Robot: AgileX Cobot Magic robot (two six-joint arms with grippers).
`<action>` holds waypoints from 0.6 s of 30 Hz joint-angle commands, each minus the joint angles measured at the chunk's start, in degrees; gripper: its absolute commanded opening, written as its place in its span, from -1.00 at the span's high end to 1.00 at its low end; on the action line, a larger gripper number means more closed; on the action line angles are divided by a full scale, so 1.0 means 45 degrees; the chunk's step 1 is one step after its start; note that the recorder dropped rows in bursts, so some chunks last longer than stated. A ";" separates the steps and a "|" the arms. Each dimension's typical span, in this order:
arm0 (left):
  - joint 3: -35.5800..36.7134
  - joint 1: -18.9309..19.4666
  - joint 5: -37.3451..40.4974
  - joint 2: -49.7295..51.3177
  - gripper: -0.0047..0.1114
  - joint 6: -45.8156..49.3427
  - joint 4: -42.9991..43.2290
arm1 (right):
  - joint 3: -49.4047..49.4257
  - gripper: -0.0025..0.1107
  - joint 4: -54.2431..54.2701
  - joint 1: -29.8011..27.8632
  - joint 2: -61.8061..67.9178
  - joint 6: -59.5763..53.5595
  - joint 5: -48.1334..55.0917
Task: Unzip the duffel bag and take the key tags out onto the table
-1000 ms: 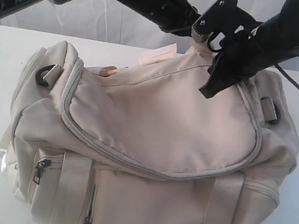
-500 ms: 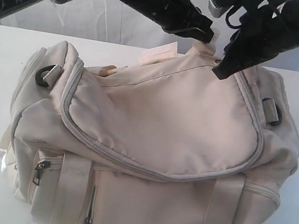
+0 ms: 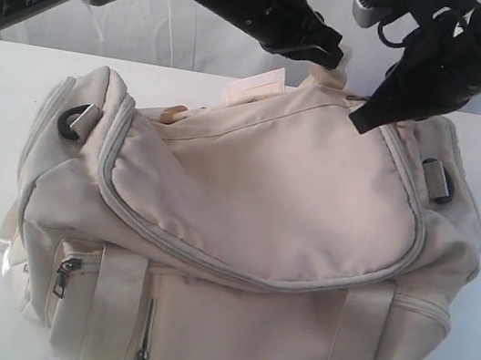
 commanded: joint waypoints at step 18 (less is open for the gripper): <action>-0.0221 -0.0092 0.0090 -0.0507 0.92 -0.0289 -0.0542 | -0.0004 0.81 0.2954 -0.0058 -0.0777 -0.3572 -0.0138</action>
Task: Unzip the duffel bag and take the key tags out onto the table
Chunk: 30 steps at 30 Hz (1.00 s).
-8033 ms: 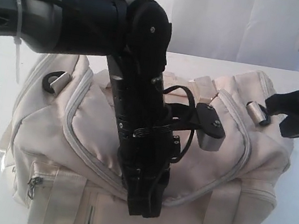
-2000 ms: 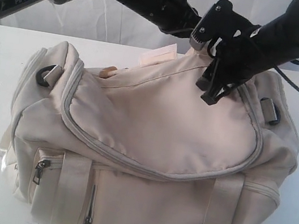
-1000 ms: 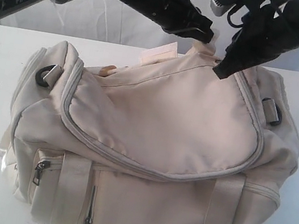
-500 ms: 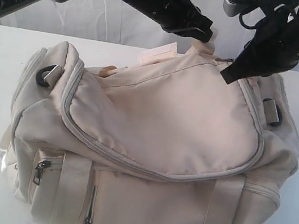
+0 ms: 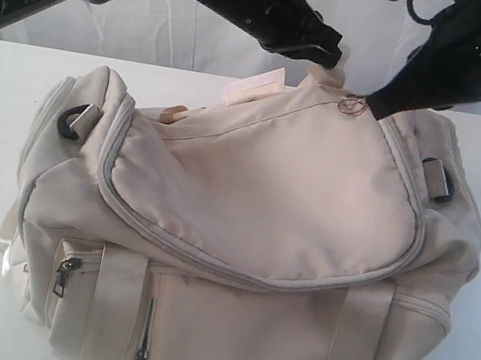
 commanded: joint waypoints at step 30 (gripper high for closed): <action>-0.0220 -0.0064 0.0430 -0.0488 0.92 -0.0093 -0.0819 | -0.0025 0.51 0.0071 -0.0058 0.3610 -0.2075 -0.4900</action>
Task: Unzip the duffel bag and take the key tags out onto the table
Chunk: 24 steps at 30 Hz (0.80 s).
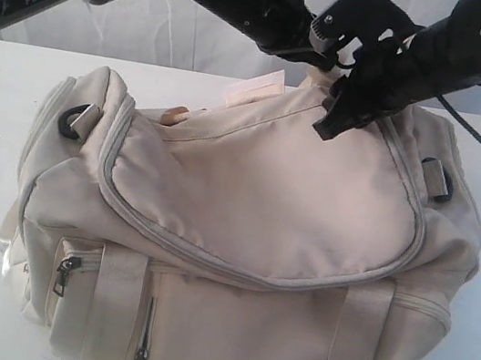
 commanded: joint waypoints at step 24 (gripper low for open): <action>-0.0220 -0.0064 0.2069 -0.0792 0.92 0.0313 -0.1081 | -0.2738 0.85 0.0593 -0.0058 -0.1112 -0.1275 0.5927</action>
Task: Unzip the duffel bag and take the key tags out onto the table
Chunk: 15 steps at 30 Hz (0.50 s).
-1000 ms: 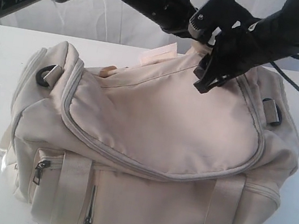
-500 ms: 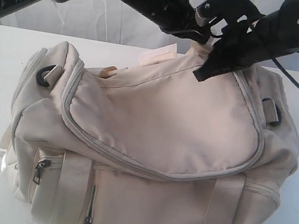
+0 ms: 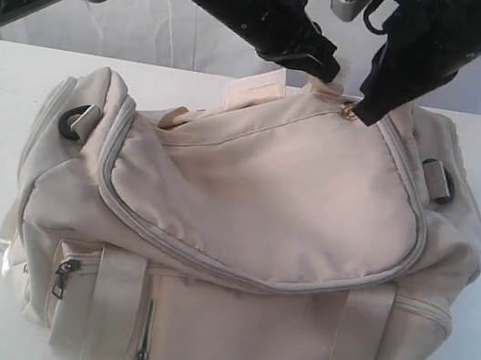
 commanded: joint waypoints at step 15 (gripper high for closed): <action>-0.0220 -0.0064 0.1461 -0.1405 0.92 0.0764 -0.1163 | -0.0780 -0.05 0.0993 -0.0058 0.1311 -0.0356 -0.0594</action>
